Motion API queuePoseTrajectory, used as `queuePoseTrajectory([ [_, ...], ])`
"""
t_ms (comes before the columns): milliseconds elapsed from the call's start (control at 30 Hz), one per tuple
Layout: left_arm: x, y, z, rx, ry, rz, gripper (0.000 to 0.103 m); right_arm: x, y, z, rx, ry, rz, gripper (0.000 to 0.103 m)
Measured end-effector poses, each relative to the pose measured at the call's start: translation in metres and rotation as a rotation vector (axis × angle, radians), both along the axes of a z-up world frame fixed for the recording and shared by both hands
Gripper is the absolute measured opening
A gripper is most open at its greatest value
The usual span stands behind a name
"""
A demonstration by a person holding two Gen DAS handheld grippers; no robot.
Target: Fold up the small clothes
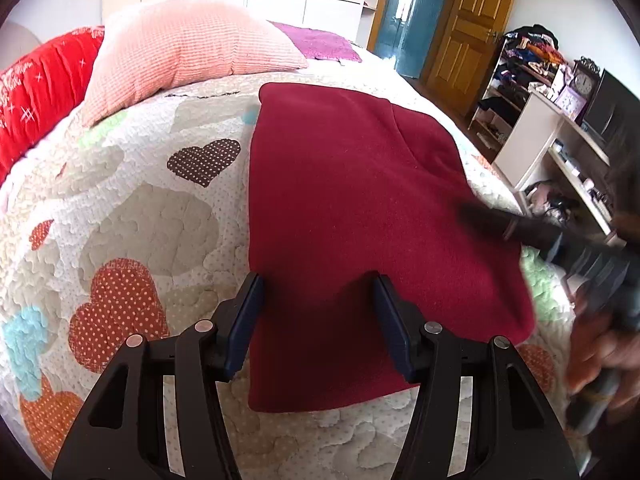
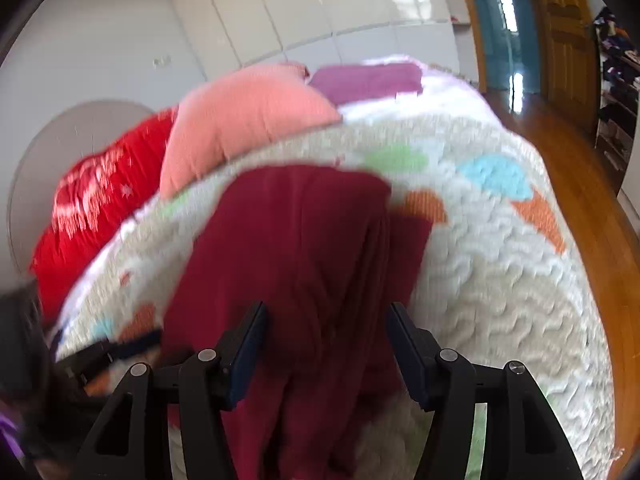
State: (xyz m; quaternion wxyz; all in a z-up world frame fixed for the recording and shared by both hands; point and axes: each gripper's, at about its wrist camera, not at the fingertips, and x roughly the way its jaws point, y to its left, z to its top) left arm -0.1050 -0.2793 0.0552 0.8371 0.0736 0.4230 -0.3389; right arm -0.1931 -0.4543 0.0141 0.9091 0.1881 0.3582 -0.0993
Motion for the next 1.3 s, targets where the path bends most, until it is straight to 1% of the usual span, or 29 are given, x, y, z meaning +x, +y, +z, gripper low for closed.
queuePoseTrajectory([
  [67,0.004,0.006,0.005,-0.046,0.021,-0.01,0.057,-0.007,-0.008,-0.009,0.079,-0.039,-0.019,0.061],
  [133,0.009,0.014,0.009,-0.094,0.033,-0.006,0.057,-0.016,-0.015,-0.008,0.141,-0.085,-0.045,0.069],
  [167,0.013,0.017,0.01,-0.113,0.042,0.003,0.062,-0.02,-0.018,-0.009,0.151,-0.104,-0.054,0.071],
  [200,0.017,0.019,0.01,-0.13,0.052,0.012,0.072,-0.02,-0.019,-0.01,0.156,-0.114,-0.053,0.075],
  [267,0.029,0.021,0.007,-0.193,0.093,0.033,0.078,-0.014,-0.022,-0.017,0.169,-0.107,-0.05,0.081],
  [300,0.034,0.019,0.003,-0.208,0.117,0.033,0.078,-0.009,-0.026,-0.023,0.183,-0.094,-0.053,0.088],
  [333,0.041,0.014,-0.005,-0.207,0.16,0.029,0.078,-0.004,-0.029,-0.028,0.211,-0.104,-0.057,0.093],
  [367,0.047,0.008,-0.014,-0.194,0.206,0.027,0.078,-0.001,-0.033,-0.032,0.25,-0.126,-0.052,0.094],
  [400,0.049,0.004,-0.021,-0.2,0.241,0.026,0.078,0.001,-0.033,-0.032,0.259,-0.135,-0.046,0.094],
  [433,0.051,0.002,-0.026,-0.224,0.272,0.021,0.079,0.004,-0.03,-0.031,0.259,-0.139,-0.029,0.08],
  [467,0.052,0.001,-0.029,-0.24,0.281,0.019,0.079,0.008,-0.026,-0.03,0.271,-0.141,0.0,0.068],
  [500,0.05,0.0,-0.026,-0.233,0.264,0.017,0.075,0.008,-0.023,-0.029,0.257,-0.142,-0.015,0.065],
  [533,0.047,0.0,-0.022,-0.225,0.249,0.008,0.071,0.007,-0.019,-0.026,0.245,-0.133,-0.02,0.058],
  [567,0.044,0.002,-0.018,-0.223,0.237,-0.001,0.062,0.003,-0.017,-0.023,0.238,-0.139,-0.026,0.053],
  [600,0.04,0.007,-0.012,-0.225,0.227,-0.015,0.056,-0.003,-0.013,-0.017,0.238,-0.157,-0.027,0.047],
  [633,0.035,0.013,-0.005,-0.229,0.225,-0.03,0.054,-0.01,-0.008,-0.011,0.251,-0.176,-0.015,0.044],
  [700,0.021,0.029,0.008,-0.227,0.22,-0.039,0.053,-0.023,0.01,-0.001,0.264,-0.192,0.023,0.043],
  [733,0.009,0.041,0.017,-0.221,0.197,-0.045,0.053,-0.03,0.023,0.003,0.254,-0.193,0.047,0.043],
  [767,-0.004,0.053,0.024,-0.206,0.171,-0.052,0.053,-0.04,0.04,0.006,0.237,-0.187,0.081,0.043],
  [833,-0.026,0.075,0.03,-0.163,0.148,-0.06,0.053,-0.056,0.064,0.003,0.25,-0.165,0.109,0.043],
  [900,-0.055,0.102,0.027,-0.135,0.159,-0.053,0.053,-0.076,0.087,-0.007,0.279,-0.142,0.128,0.043],
  [967,-0.081,0.121,0.015,-0.103,0.182,-0.061,0.053,-0.095,0.099,-0.02,0.296,-0.109,0.096,0.049],
  [1000,-0.089,0.125,0.011,-0.089,0.179,-0.059,0.053,-0.101,0.1,-0.022,0.294,-0.1,0.077,0.054],
  [1033,-0.098,0.13,0.009,-0.069,0.15,-0.048,0.053,-0.109,0.099,-0.021,0.292,-0.106,0.052,0.056],
  [1067,-0.106,0.135,0.011,-0.057,0.106,-0.035,0.053,-0.118,0.097,-0.017,0.294,-0.132,0.033,0.056],
  [1133,-0.115,0.138,0.021,-0.045,0.035,-0.011,0.053,-0.128,0.094,0.0,0.29,-0.188,0.008,0.056],
  [1167,-0.117,0.14,0.026,-0.047,0.006,-0.003,0.053,-0.127,0.094,0.01,0.271,-0.205,0.005,0.056],
  [1233,-0.122,0.14,0.041,-0.076,-0.053,0.0,0.053,-0.117,0.096,0.025,0.211,-0.22,0.002,0.056],
  [1300,-0.121,0.137,0.044,-0.078,-0.076,-0.001,0.053,-0.096,0.093,0.029,0.174,-0.191,-0.017,0.056],
])
